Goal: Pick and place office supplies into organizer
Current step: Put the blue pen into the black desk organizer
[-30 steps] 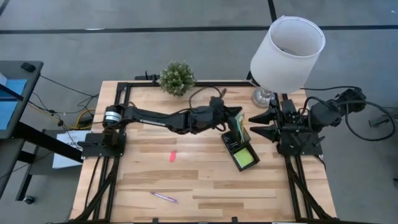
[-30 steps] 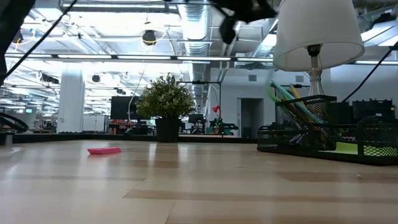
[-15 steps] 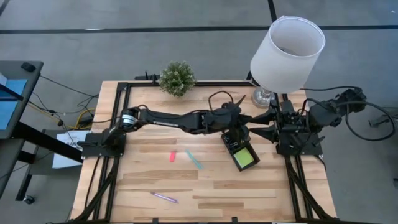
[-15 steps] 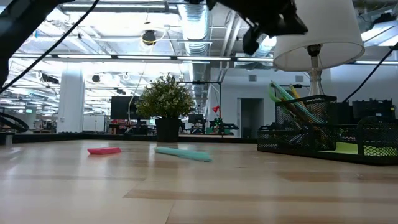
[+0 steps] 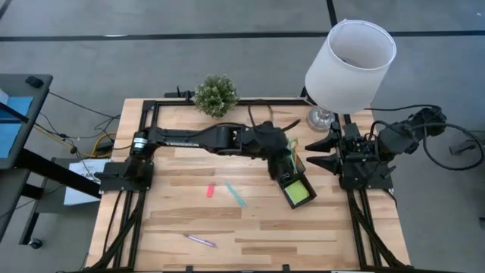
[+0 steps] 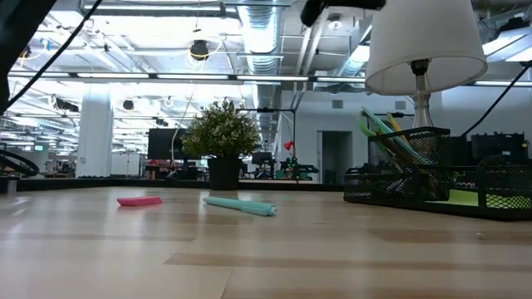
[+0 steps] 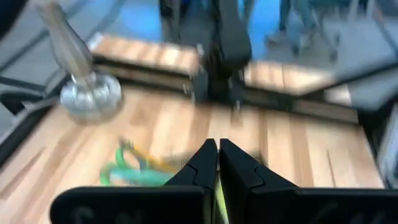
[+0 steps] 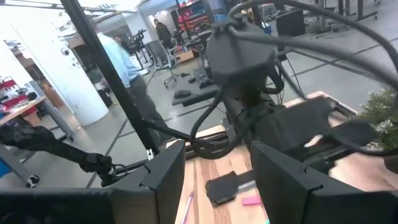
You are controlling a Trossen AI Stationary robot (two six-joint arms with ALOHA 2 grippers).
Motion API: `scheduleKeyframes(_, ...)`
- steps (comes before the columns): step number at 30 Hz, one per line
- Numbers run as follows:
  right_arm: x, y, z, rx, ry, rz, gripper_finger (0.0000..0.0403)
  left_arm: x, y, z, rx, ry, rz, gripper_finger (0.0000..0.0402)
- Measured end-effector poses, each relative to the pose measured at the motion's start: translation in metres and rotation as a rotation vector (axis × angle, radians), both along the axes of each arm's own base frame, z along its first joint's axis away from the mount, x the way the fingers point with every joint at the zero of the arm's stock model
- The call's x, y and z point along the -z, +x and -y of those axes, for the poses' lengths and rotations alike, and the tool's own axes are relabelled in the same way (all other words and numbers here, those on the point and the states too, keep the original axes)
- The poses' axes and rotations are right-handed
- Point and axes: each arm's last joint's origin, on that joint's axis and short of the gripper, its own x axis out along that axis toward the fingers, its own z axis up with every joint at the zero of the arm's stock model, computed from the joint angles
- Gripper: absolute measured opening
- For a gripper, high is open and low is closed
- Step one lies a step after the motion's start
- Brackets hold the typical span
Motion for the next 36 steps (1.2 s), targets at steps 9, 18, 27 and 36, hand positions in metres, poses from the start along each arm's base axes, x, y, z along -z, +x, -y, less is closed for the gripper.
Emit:
scheduleKeyframes(9, 0.0, 0.0, 0.0, 0.0, 0.001, 0.001, 0.0175, -0.007, -0.023, 0.004, 0.147, 0.026, -0.147, 0.0)
scheduleKeyframes(18, 0.004, 0.012, -0.004, 0.015, -0.007, -0.013, 0.0175, 0.032, 0.015, -0.003, 0.121, 0.109, -0.093, 0.0)
scheduleKeyframes(27, 0.007, 0.021, -0.01, 0.018, 0.007, -0.028, 0.0175, 0.084, 0.047, -0.03, 0.055, 0.076, -0.1, 0.0018)
scheduleKeyframes(36, 0.007, 0.019, -0.011, 0.012, 0.039, -0.024, 0.0175, 0.089, 0.044, -0.037, 0.062, 0.017, -0.152, 0.0077)
